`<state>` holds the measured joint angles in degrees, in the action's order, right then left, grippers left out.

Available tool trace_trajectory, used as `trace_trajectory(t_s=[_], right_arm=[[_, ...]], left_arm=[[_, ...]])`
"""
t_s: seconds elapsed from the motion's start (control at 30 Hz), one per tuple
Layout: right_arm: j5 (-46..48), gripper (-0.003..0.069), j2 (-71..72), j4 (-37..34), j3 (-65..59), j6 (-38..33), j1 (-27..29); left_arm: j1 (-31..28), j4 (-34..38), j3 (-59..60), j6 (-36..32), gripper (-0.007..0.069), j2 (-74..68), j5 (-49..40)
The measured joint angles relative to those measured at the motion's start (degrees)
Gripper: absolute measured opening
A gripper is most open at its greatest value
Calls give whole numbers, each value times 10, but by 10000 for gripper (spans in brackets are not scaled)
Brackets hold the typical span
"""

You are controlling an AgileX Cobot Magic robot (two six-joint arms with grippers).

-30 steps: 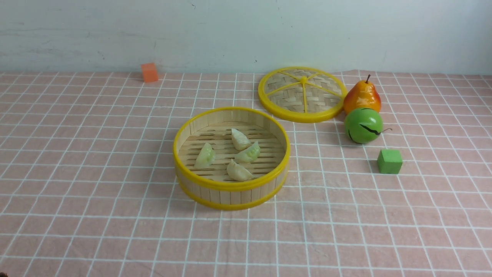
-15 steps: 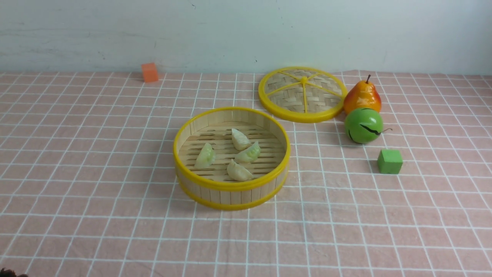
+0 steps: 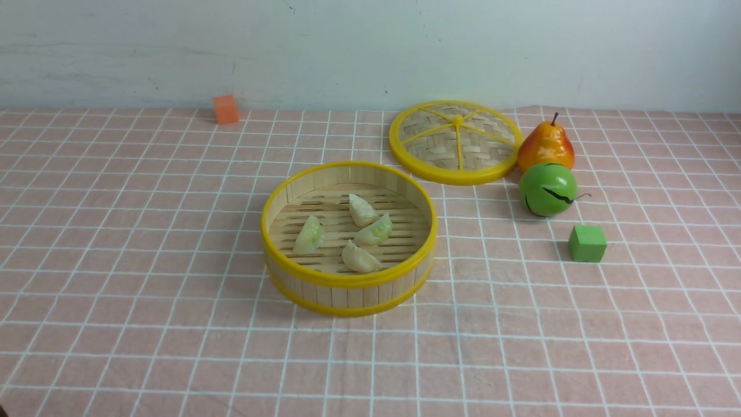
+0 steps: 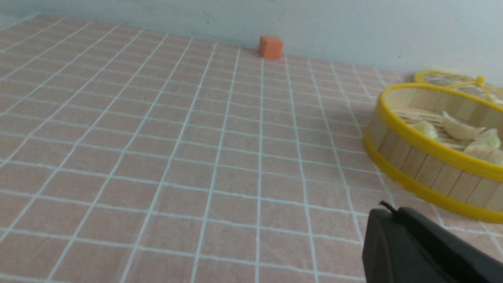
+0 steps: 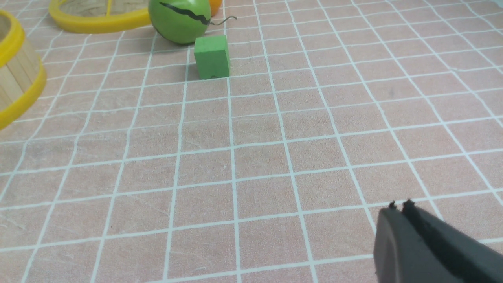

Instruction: Put the dumplings into the steamer on the table with the pink tablecloth.

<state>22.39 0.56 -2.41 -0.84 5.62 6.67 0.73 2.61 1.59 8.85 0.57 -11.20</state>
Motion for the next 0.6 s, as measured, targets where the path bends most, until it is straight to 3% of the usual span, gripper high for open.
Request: trace_trajectory(t_s=[0.3, 0.6], right_arm=[[0, 25, 0, 0, 0, 0, 0], [0, 31, 0, 0, 0, 0, 0]], left_arm=[[-16, -9, 1, -1, -14, 0, -98], [-16, -10, 1, 0, -14, 0, -103]])
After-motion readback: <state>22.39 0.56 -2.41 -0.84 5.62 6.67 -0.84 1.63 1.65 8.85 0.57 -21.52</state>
